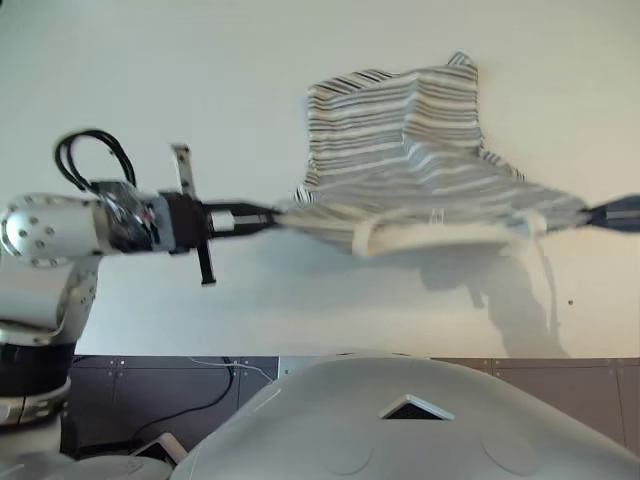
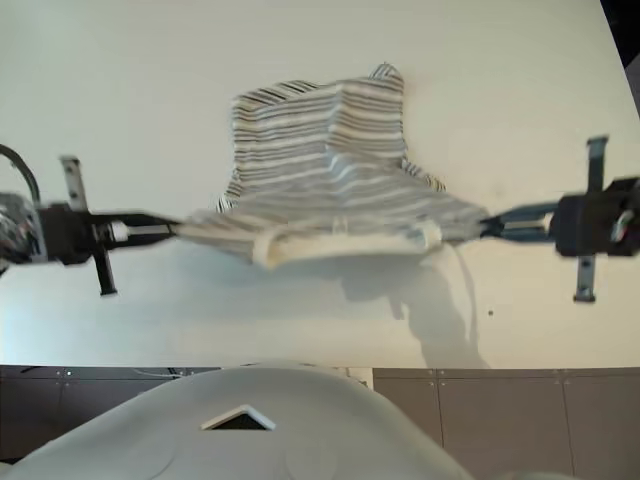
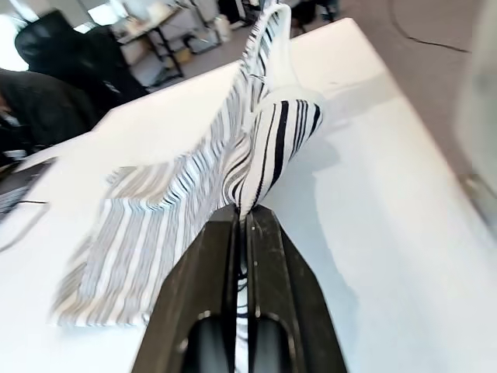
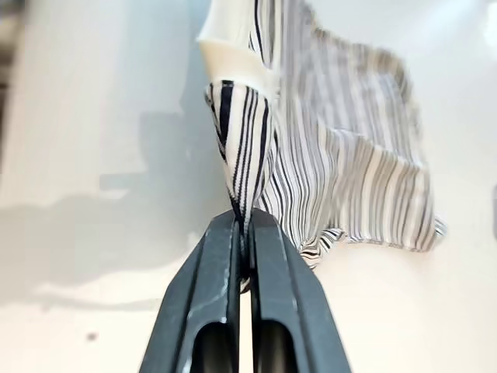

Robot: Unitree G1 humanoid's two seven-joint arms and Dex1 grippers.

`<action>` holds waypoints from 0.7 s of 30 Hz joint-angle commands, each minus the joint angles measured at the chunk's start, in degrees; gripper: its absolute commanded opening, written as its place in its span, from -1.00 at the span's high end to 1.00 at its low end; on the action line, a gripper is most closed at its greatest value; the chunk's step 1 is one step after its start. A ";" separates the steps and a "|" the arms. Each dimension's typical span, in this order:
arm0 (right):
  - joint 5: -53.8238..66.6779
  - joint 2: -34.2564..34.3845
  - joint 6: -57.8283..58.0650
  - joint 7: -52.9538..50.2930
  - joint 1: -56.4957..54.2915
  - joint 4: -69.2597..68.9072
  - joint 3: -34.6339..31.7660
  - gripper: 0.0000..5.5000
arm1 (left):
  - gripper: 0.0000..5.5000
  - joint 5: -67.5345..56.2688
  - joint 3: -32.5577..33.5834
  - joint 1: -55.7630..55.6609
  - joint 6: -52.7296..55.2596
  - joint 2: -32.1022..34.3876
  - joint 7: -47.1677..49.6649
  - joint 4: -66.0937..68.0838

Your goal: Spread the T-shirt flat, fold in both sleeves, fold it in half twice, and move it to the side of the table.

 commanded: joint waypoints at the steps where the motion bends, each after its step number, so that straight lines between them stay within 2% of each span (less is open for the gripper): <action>1: -9.15 3.97 -1.58 -5.84 8.17 -5.50 9.32 0.95 | 0.96 13.84 -6.87 -1.38 -9.35 -3.25 -1.28 9.01; 5: -18.63 6.00 -6.69 -11.16 13.85 -4.06 15.59 0.95 | 0.96 20.20 -9.82 -1.16 -15.61 -4.97 -0.37 14.87; 13: -18.40 4.38 -7.83 -12.28 17.72 -4.54 13.41 0.95 | 0.96 17.43 -8.54 9.90 -10.89 -4.05 2.36 8.23; 15: -16.29 3.86 -6.30 -10.95 19.40 -6.09 11.08 0.77 | 0.78 17.90 -7.52 12.69 -9.80 -2.24 2.46 6.24; 18: -8.20 3.13 0.29 -7.14 21.29 -9.88 5.23 0.68 | 0.71 10.55 -2.23 15.30 -1.72 3.70 -0.59 -0.48; 21: -0.51 1.78 5.95 -4.53 18.59 -11.64 0.83 0.68 | 0.71 -5.14 4.01 13.59 12.66 9.47 -2.96 -8.15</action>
